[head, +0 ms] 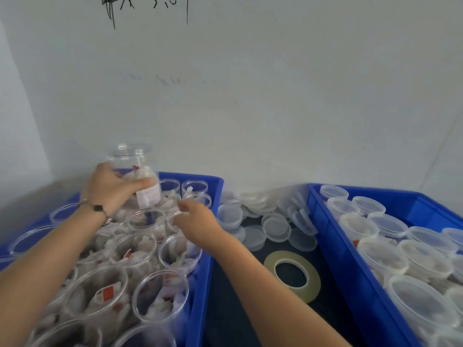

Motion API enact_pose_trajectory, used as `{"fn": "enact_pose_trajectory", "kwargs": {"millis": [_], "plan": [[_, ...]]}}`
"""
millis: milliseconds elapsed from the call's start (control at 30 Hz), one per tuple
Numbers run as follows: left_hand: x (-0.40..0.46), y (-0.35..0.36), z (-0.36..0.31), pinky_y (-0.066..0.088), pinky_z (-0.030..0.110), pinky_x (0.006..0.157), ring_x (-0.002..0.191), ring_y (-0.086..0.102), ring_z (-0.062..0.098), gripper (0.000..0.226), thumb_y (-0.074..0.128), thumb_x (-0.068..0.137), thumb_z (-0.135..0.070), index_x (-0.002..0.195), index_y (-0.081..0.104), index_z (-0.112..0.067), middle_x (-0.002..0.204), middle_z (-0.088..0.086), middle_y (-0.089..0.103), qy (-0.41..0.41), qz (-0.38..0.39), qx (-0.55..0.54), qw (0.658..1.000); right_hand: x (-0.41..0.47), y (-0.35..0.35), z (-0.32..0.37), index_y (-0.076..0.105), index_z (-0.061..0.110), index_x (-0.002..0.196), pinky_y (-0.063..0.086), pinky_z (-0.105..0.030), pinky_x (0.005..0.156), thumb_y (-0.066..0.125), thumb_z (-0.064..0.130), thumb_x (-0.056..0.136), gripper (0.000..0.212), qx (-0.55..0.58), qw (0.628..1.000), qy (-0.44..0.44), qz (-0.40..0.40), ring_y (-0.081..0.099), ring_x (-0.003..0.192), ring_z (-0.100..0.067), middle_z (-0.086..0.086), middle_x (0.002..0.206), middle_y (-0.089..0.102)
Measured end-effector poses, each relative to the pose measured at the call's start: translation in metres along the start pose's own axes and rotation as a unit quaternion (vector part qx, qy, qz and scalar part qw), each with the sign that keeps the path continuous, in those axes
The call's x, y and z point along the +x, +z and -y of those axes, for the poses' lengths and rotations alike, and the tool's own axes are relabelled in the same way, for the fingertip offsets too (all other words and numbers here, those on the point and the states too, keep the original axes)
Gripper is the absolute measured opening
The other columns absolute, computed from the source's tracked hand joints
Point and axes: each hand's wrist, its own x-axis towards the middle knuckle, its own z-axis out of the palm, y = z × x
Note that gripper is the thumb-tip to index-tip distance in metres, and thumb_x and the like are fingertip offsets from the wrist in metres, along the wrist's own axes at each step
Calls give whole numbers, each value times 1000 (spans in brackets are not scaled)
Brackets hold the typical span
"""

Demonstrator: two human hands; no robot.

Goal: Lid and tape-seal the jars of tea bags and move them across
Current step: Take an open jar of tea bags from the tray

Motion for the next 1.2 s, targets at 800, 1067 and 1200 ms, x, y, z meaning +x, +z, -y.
{"fn": "enact_pose_trajectory", "kwargs": {"millis": [800, 1067, 1200], "plan": [[-231, 192, -30, 49, 23, 69, 91, 60, 15, 82, 87, 55, -41, 119, 42, -17, 110, -1, 54, -122, 84, -47, 988, -147, -37, -150, 40, 33, 121, 46, -11, 63, 68, 32, 75, 54, 47, 982, 115, -139, 61, 84, 7, 16, 96, 64], [-231, 212, 11, 33, 0, 62, 84, 40, -13, 100, 91, 48, -36, 131, 35, -27, 108, -21, 41, -59, 107, -112, 986, -140, -31, -166, 26, 70, 104, 43, -7, 70, 65, 48, 69, 57, 14, 983, 88, -158, 51, 96, 22, 49, 106, 48], [-232, 227, 15, 35, -4, 68, 92, 43, -25, 100, 91, 48, -11, 130, 34, -24, 106, -28, 39, -75, 95, -197, 973, -138, -35, -173, 29, 64, 113, 41, -2, 77, 66, 38, 72, 61, 9, 988, 82, -132, 51, 100, 21, 44, 111, 52]]}}
